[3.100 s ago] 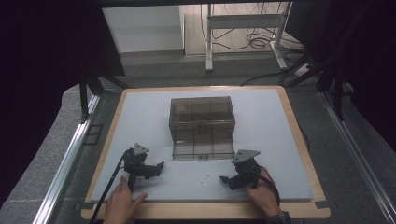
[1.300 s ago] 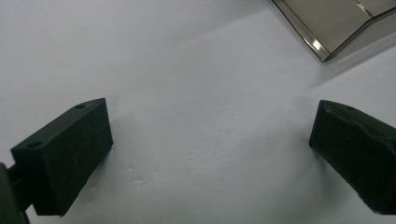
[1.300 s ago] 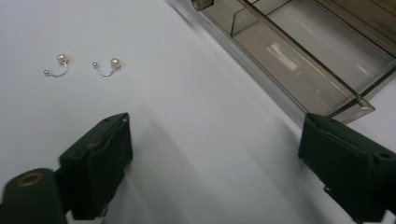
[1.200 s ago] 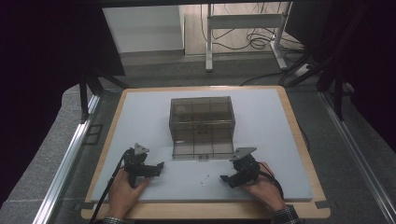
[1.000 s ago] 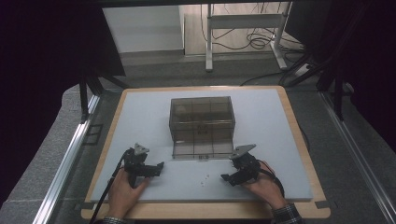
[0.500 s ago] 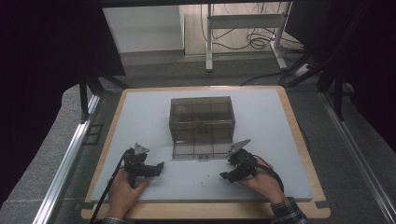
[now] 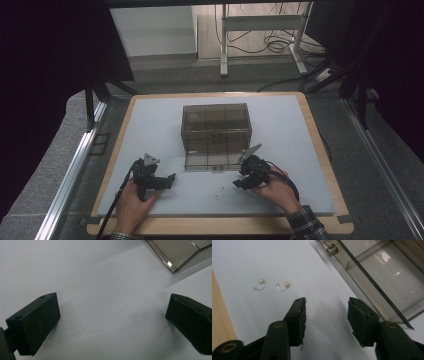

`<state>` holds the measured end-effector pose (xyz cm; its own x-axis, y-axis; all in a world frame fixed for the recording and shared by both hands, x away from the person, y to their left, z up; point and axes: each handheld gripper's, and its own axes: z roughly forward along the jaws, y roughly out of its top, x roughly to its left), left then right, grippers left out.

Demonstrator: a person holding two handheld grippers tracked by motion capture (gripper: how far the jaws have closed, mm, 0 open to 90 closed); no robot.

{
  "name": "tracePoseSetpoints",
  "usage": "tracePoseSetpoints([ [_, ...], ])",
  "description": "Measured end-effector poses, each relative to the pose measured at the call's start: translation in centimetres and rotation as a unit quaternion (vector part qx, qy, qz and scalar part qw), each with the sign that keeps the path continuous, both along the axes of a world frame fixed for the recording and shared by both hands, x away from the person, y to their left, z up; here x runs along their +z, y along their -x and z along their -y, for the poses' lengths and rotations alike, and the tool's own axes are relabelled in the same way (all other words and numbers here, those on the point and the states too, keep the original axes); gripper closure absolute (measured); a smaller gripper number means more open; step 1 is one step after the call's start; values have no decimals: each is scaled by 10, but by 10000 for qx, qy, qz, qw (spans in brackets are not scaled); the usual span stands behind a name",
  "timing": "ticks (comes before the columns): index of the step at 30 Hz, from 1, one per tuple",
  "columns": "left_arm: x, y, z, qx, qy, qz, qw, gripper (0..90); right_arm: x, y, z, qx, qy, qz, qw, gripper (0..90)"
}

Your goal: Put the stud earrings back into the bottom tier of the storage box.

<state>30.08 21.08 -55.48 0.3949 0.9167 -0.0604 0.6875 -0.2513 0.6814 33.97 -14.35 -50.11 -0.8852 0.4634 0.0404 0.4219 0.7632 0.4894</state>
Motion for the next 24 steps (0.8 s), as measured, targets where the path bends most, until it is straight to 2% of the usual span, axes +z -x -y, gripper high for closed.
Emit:
tracePoseSetpoints([
  [6, 0, 0, 0, 0, -1, -1, 10000, 0, 2, -2, -8, 123, 114, -97, 9998, 595],
  [12, 0, 0, 0, 0, 0, 0, 10000, 0, 0, -5, -16, 276, 104, -284, 9992, 678],
  [20, 0, 0, 0, 1, 1, 1, 10000, 0, -2, -2, -31, 528, 188, -367, 9978, 736],
  [24, 0, 0, 0, 2, 2, 2, 10000, 0, -3, -1, -36, 557, 218, -406, 9974, 747],
])
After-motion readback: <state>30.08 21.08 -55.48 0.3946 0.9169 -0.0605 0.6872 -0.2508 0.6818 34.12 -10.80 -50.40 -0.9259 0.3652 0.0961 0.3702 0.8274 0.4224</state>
